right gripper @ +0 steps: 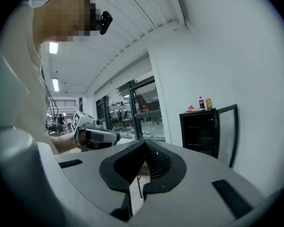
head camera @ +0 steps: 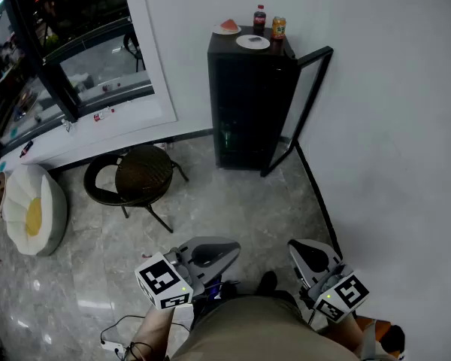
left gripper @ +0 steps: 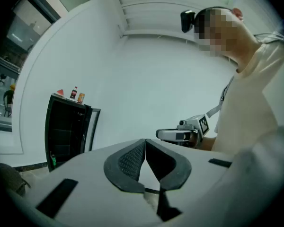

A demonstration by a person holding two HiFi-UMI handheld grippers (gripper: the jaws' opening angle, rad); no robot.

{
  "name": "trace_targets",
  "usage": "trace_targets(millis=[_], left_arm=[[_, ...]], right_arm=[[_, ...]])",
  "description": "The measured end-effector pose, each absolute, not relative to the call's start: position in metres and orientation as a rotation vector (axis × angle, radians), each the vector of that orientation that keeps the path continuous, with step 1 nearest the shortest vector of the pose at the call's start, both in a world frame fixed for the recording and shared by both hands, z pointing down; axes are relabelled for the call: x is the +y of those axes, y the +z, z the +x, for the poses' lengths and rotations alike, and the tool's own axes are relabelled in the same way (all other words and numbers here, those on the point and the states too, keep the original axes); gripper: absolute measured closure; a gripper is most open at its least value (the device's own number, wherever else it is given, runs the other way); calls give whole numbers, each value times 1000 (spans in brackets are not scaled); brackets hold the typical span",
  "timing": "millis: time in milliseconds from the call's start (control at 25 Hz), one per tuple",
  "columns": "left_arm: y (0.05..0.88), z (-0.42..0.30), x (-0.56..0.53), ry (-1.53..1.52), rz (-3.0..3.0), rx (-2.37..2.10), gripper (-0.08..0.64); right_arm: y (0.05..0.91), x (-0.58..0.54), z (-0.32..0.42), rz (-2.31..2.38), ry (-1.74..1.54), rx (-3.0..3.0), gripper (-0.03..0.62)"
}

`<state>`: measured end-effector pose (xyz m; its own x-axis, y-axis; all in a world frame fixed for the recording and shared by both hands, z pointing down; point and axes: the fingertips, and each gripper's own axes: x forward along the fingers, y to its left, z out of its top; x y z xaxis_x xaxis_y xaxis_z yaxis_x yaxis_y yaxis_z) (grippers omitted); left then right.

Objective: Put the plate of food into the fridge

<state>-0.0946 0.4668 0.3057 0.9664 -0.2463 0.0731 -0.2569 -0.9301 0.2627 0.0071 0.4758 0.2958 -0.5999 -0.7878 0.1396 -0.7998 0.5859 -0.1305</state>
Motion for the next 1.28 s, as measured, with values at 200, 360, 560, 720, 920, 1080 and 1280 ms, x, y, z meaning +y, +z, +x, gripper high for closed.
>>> trace_targets(millis=[200, 360, 560, 720, 920, 1080, 1280], left_arm=[[305, -82, 472, 65, 2827, -362, 549], [303, -70, 469, 70, 2828, -365, 549], [301, -51, 463, 86, 2828, -377, 549], [299, -31, 454, 94, 2837, -396, 549], [293, -9, 446, 102, 2841, -430, 549], [288, 11, 440, 106, 2840, -468, 549], [283, 42, 437, 115, 2839, -514, 549]], right_arm=[[296, 478, 18, 1359, 298, -2741, 572], [297, 473, 27, 1362, 315, -2752, 571], [292, 467, 38, 1312, 264, -2787, 571], [296, 459, 55, 1271, 123, -2728, 571], [293, 452, 77, 1243, 130, -2775, 571], [286, 446, 92, 1188, 98, -2827, 571], [279, 440, 112, 1117, 41, -2844, 571]])
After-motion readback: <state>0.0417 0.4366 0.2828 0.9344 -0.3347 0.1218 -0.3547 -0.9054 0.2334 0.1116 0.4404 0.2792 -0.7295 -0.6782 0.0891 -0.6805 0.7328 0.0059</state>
